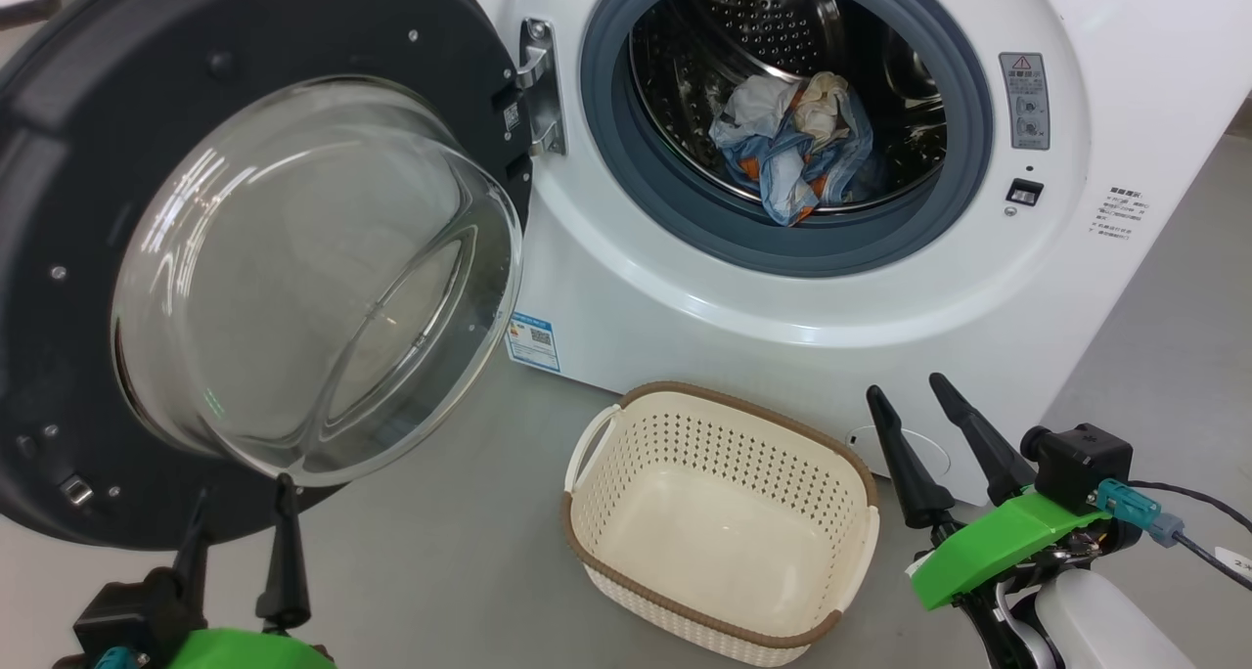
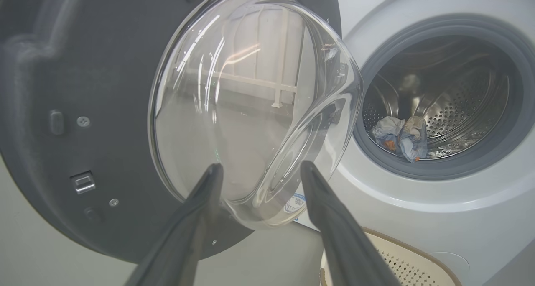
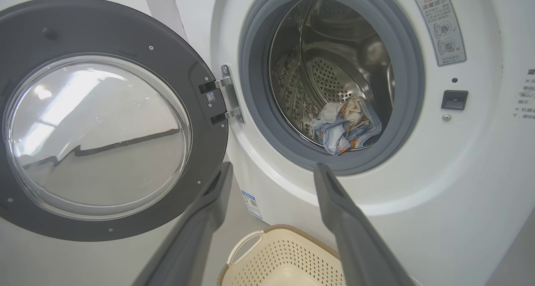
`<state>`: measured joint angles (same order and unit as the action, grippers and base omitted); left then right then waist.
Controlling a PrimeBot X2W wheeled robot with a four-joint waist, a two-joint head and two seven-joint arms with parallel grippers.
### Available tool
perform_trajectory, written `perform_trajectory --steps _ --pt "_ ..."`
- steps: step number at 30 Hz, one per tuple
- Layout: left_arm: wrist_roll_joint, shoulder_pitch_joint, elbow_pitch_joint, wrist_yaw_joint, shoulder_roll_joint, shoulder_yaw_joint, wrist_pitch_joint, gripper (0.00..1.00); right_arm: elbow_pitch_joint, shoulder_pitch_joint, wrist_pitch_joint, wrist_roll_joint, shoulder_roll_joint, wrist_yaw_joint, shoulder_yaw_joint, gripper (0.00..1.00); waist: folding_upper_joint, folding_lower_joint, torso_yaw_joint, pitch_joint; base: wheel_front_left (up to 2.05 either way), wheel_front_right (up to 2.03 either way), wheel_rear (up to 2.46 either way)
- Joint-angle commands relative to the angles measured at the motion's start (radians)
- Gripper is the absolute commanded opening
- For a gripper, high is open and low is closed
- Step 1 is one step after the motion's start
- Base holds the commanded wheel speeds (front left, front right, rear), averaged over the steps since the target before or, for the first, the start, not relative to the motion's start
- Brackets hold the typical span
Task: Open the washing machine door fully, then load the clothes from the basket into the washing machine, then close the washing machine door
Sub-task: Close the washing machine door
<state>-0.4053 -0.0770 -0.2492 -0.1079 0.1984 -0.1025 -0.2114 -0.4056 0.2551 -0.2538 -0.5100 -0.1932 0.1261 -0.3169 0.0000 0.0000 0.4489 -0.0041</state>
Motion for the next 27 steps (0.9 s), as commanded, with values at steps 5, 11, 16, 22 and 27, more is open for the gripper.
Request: perform_trajectory --steps 5,11,16,22,27 --pt "-0.010 -0.028 0.040 -0.013 0.026 0.025 -0.006 0.00 0.021 0.001 -0.008 -0.013 0.000 0.005 -0.010 1.00 0.0000 0.0000 -0.003 -0.002 0.00 0.00 0.00" --pt "-0.024 -0.057 0.117 0.002 0.044 0.030 0.002 0.00 0.023 -0.006 -0.008 -0.013 -0.001 0.005 -0.005 1.00 0.0000 0.0000 0.001 -0.005 0.00 0.00 0.00" --pt "-0.045 -0.120 0.264 0.014 0.090 0.060 0.042 0.00 0.024 -0.011 -0.008 -0.012 -0.004 0.005 -0.002 1.00 0.0000 0.0000 0.009 -0.006 0.00 0.00 0.00" --pt "-0.119 -0.217 0.379 0.034 0.152 0.138 0.101 0.00 0.024 -0.005 -0.008 -0.010 -0.008 0.005 -0.011 1.00 0.0000 0.0000 0.008 0.002 0.00 0.00 0.00" --pt "-0.252 -0.326 0.399 0.056 0.199 0.255 0.140 0.00 0.023 0.003 -0.008 -0.011 -0.014 0.005 -0.026 1.00 0.0000 0.0000 -0.006 0.015 0.00 0.00 0.00"
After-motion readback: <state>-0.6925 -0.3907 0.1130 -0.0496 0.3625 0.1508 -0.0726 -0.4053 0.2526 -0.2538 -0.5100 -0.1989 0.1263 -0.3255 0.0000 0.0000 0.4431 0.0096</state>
